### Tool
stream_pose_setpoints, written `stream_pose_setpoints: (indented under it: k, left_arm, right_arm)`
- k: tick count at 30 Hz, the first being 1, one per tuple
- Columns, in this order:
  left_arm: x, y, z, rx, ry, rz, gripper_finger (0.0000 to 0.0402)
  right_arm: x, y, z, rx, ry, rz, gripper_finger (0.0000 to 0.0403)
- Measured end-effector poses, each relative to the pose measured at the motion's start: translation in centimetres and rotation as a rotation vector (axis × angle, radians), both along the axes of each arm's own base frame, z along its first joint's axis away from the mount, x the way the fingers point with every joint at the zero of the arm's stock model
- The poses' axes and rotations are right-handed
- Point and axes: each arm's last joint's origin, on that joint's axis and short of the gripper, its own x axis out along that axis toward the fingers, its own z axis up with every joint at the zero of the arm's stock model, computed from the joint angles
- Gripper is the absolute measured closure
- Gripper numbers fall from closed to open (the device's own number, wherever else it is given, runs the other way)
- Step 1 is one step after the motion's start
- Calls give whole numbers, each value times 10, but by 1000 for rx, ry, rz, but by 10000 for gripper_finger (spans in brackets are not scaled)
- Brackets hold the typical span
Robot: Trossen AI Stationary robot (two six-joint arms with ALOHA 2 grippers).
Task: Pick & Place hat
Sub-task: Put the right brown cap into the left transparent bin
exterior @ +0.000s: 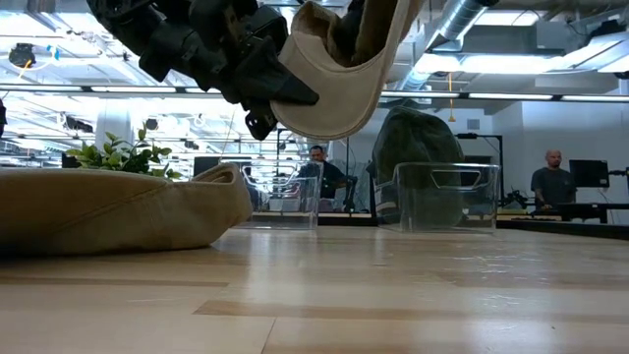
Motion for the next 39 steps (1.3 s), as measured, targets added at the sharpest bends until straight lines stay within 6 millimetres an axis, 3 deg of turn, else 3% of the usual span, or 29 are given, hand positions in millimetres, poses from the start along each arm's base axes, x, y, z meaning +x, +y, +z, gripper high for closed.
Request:
stream_pose_setpoints:
  k: [4, 9, 17, 23, 29, 35, 39]
  left_arm:
    - [0, 0, 0, 0, 0, 1, 385]
    - [0, -1, 0, 4, 4, -10, 385]
    - [0, -1, -1, 6, 6, -7, 385]
    - [0, -1, -1, 6, 7, -6, 385]
    - [0, -1, -1, 6, 8, -7, 385]
    - [0, 0, -1, 8, 7, -6, 385]
    - [0, 0, -1, 8, 7, -6, 385]
  right_arm:
    - [-1, -1, -1, -5, 26, 4, 403]
    - [-2, 21, -5, -43, 123, 60, 403]
    - [-18, 44, 20, -95, 78, 99, 403]
    - [-26, 47, 31, -66, 16, 109, 403]
    - [-26, 53, 20, -60, 103, 151, 403]
    - [-24, 44, 18, -24, 74, 123, 398]
    - [-22, 38, 21, 3, 9, 157, 369]
